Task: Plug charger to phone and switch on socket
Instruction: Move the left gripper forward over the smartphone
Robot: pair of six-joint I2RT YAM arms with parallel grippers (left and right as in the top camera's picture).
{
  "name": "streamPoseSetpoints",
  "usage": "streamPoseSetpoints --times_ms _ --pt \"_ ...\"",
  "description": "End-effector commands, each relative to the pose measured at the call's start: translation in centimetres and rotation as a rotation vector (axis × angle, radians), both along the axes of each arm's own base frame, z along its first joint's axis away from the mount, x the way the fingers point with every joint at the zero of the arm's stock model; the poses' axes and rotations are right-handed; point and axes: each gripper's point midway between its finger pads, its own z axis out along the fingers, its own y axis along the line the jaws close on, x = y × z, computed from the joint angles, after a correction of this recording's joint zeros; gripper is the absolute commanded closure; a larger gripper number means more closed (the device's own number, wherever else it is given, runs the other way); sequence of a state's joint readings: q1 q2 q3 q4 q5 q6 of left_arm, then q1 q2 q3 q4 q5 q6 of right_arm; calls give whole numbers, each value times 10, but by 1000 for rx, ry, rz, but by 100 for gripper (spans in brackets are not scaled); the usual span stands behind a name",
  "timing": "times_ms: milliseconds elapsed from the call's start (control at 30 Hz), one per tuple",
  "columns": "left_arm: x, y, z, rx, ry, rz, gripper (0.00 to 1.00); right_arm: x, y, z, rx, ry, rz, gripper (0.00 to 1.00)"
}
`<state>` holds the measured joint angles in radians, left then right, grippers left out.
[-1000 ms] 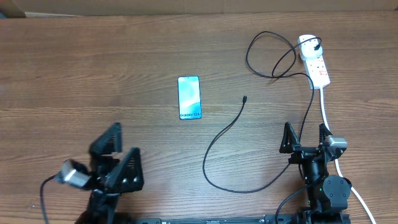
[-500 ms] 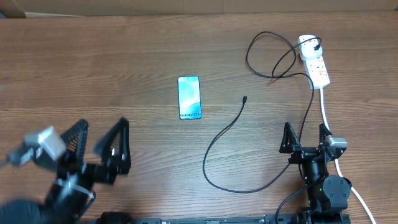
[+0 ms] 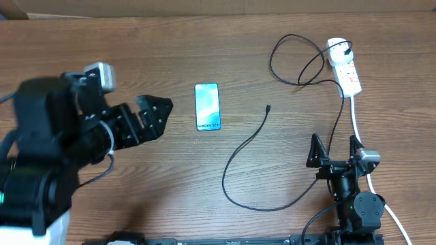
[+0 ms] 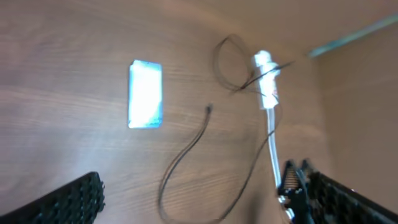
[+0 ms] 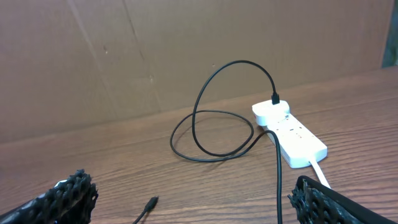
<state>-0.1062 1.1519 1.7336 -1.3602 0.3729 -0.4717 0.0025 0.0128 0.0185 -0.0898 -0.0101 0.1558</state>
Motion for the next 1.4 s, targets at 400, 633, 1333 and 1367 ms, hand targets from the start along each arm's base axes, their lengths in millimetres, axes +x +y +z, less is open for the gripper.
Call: streamPoseSetpoints --times_ms 400,633,1333,1367 --pt "71 -24 -88 402 384 157 0 0 -2 -2 -8 -5 -9 0" --pt "92 -51 -140 394 536 95 0 0 -2 -1 -8 -5 -9 0" --pt "159 -91 -297 483 677 -110 0 0 -2 -1 -8 -5 -9 0" --pt "159 -91 -304 488 691 -112 0 0 -2 -2 -8 -5 -9 0"
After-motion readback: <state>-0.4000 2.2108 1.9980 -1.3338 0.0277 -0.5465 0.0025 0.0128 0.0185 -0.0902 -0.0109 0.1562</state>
